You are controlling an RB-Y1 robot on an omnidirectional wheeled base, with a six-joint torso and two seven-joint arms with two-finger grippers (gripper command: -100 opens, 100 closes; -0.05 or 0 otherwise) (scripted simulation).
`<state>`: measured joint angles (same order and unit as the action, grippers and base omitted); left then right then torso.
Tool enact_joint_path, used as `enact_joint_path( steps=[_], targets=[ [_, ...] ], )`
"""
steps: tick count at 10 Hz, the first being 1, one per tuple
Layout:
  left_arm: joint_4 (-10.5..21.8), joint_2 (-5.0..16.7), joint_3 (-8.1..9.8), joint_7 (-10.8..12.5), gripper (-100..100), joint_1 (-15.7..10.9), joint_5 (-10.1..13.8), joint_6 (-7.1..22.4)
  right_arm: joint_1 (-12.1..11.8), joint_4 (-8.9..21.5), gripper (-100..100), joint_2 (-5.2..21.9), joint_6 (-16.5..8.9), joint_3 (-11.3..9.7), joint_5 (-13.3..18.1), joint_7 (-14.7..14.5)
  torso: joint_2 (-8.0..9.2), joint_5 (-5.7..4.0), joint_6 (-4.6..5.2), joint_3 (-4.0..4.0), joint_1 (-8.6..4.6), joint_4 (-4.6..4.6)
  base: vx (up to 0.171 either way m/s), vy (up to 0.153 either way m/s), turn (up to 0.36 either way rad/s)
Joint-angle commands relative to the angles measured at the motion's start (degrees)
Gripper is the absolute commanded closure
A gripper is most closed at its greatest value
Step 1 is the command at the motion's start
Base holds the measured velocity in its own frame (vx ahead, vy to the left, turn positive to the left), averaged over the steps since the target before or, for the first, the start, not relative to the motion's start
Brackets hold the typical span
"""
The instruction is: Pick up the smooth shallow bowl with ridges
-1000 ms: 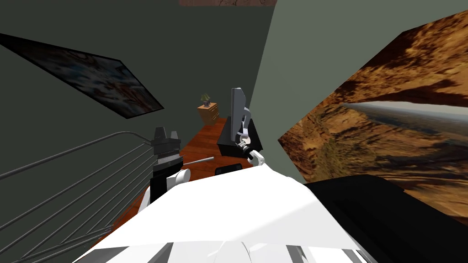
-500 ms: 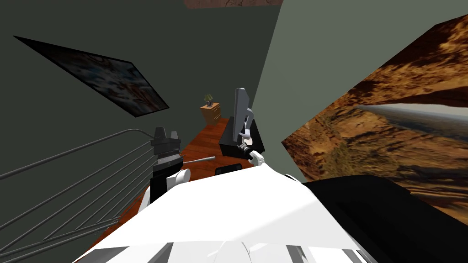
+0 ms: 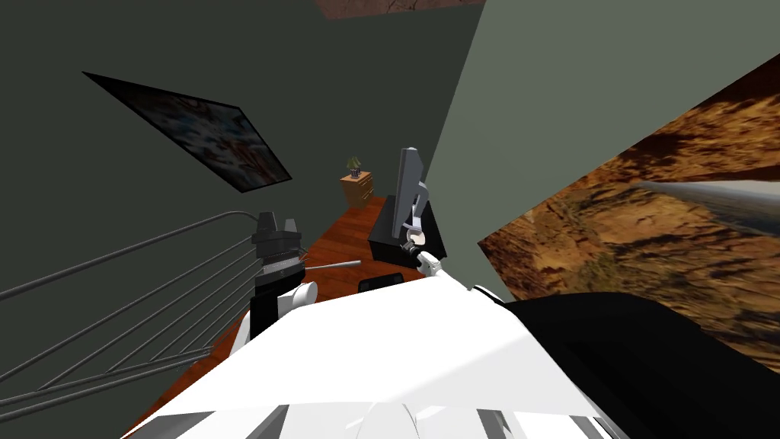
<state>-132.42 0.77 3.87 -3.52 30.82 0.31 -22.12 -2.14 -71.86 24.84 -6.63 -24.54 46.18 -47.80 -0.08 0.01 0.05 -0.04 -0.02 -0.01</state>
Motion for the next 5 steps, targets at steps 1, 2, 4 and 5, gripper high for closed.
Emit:
enact_joint_path(
  steps=[1, 2, 4, 5],
  targets=[
    [0.0, 0.0, 0.00, 0.0, 0, 0.0, 0.0, 0.0, 0.2, 2.1, -100, -0.5, 0.7, 0.6, 0.7, -0.4, 0.00, 0.00, 0.00, 0.00, 0.00, 0.00, 0.008, -0.002, 0.007],
    [0.0, 0.0, 0.00, 0.0, 0, 0.0, 0.0, 0.0, 1.0, 4.2, -100, -0.1, -0.4, 0.3, 2.3, -1.5, 0.05, 0.00, 0.01, 0.03, -0.02, 0.01, 0.017, 0.005, 0.138],
    [0.0, 0.0, 0.00, 0.0, 0, 0.0, 0.0, 0.0, 1.8, 6.5, -100, 0.3, -1.5, 0.1, 3.8, -2.6, 0.02, 0.00, 0.01, 0.01, -0.01, 0.00, 0.026, 0.003, 0.080],
    [0.0, 0.0, 0.00, 0.0, 0, 0.0, 0.0, 0.0, 2.6, 9.1, -100, 0.8, -2.4, -0.2, 5.2, -3.6, -0.02, 0.00, -0.02, -0.01, 0.00, 0.00, 0.050, 0.011, 0.191]
  ],
)
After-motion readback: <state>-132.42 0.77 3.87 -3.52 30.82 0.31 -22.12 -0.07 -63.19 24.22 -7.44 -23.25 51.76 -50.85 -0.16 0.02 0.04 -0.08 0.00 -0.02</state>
